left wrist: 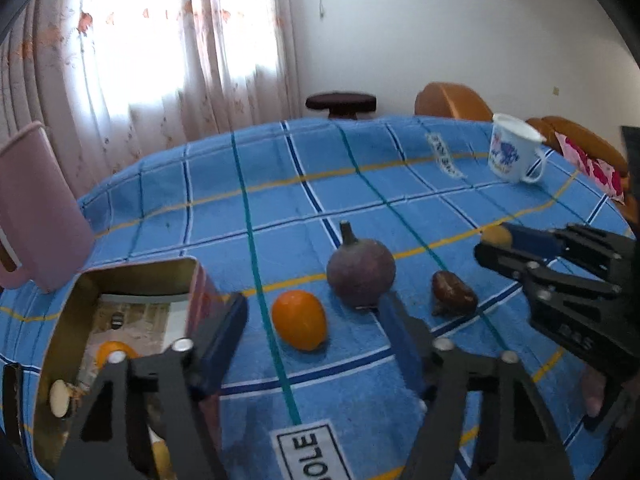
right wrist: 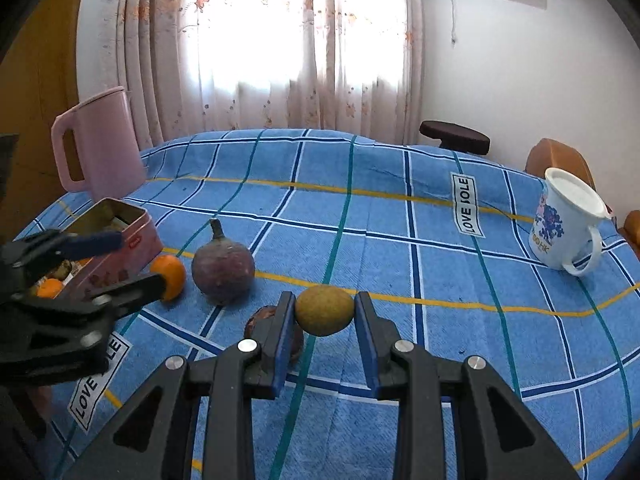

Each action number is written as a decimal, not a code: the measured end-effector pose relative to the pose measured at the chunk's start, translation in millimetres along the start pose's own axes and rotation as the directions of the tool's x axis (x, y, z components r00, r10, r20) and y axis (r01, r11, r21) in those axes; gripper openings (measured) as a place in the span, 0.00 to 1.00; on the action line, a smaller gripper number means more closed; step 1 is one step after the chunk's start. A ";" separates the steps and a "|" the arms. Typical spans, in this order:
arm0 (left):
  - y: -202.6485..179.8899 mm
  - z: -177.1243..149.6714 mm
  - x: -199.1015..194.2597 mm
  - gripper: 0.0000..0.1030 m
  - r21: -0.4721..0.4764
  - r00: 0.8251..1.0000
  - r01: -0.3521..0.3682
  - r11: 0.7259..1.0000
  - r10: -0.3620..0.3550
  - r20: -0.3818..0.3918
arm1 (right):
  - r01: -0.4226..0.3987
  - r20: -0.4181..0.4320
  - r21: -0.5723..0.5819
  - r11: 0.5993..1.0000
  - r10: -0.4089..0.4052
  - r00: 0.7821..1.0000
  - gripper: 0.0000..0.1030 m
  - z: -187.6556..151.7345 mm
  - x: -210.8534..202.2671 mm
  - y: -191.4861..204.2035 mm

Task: Organize fruits
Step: 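Grasp an orange with the left gripper while the right grasps a yellow-brown fruit, then lift the orange and yellow-brown fruit off the table, then carry the orange and fruit into the tin box and open both grippers, then grasp the dark purple fig with the left gripper while the right grasps a brown fruit, then lift the fig and brown fruit and carry them toward the tin box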

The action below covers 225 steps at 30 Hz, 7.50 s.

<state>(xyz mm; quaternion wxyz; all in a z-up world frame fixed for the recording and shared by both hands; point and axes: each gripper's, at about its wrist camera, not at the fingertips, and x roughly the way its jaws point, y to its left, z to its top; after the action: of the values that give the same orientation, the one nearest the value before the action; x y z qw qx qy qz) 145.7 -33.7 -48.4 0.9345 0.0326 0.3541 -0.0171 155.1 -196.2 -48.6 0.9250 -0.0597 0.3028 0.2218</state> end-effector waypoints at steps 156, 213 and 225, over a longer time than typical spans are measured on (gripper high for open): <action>169.4 -63.3 -63.7 0.61 -0.287 0.978 -0.148 0.946 0.183 0.101 | -0.362 -0.061 -0.341 0.867 0.364 0.930 0.55 11.9 23.0 223.6; -25.5 22.6 62.9 0.52 -0.026 0.990 0.077 0.997 -0.080 -0.113 | -0.041 -0.047 0.095 0.995 0.045 0.998 0.38 3.3 15.8 -27.1; -19.1 12.1 19.7 0.52 -0.054 0.997 0.069 0.996 -0.066 0.045 | -0.065 0.093 0.049 0.997 0.060 0.994 0.38 2.4 -11.1 -18.1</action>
<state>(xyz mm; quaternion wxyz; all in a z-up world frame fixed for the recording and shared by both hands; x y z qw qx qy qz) 167.4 -53.9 -53.4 0.9414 -0.0060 0.3350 -0.0396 156.5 -216.0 -40.6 0.9318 -0.0159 0.2674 0.2451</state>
